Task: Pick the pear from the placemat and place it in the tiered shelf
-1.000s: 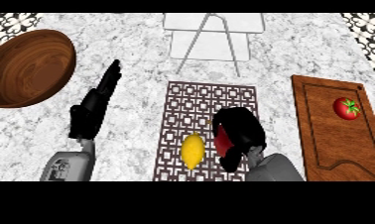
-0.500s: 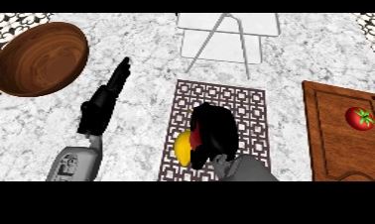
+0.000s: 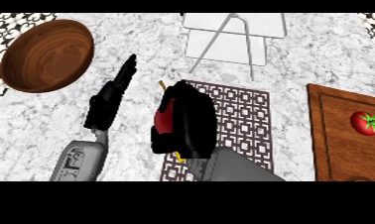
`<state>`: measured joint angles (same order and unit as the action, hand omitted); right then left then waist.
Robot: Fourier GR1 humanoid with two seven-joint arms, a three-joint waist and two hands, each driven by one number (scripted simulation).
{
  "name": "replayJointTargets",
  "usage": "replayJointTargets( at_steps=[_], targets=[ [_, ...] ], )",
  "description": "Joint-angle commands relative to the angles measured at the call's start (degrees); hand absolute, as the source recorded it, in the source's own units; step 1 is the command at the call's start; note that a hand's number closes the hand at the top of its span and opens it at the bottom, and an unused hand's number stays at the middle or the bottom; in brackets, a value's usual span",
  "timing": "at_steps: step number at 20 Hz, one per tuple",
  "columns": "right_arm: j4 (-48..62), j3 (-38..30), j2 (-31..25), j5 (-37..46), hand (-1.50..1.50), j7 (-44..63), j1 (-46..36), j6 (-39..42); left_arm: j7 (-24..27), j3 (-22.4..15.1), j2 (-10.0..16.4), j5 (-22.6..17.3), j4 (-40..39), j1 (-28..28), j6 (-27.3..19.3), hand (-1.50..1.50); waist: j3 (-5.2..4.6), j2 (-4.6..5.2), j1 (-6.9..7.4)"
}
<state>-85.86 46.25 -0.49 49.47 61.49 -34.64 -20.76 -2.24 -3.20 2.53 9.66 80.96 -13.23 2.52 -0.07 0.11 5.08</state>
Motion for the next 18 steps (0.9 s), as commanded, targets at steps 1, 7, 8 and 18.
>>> replayJointTargets(
  at_steps=[1, 7, 8, 18],
  targets=[
    [-0.62, 2.16, 0.46, 2.03, 1.5, 13.58, -7.97, -8.65, -0.01, -0.56, -0.33, 0.27, -0.59, -0.68, 0.21, 0.0, -0.09, -0.42, -0.24],
    [2.09, -1.31, 0.45, 8.63, 1.5, 21.59, -16.88, -3.99, 1.58, 0.54, 0.0, 0.19, -0.87, 1.7, -0.74, 0.0, -0.17, -0.97, -1.95],
    [1.53, -4.08, 0.45, 7.94, 1.5, 22.17, -20.65, -1.24, 0.61, 0.79, 0.06, 0.57, -1.97, 0.5, -1.12, 0.0, -0.2, -1.02, -2.21],
    [8.16, -13.32, 0.44, 15.29, 1.5, 23.72, -33.8, 5.81, 1.48, 1.19, 0.67, 0.65, -1.56, 1.04, -1.1, 0.0, -0.15, -1.15, -3.38]
  ],
)
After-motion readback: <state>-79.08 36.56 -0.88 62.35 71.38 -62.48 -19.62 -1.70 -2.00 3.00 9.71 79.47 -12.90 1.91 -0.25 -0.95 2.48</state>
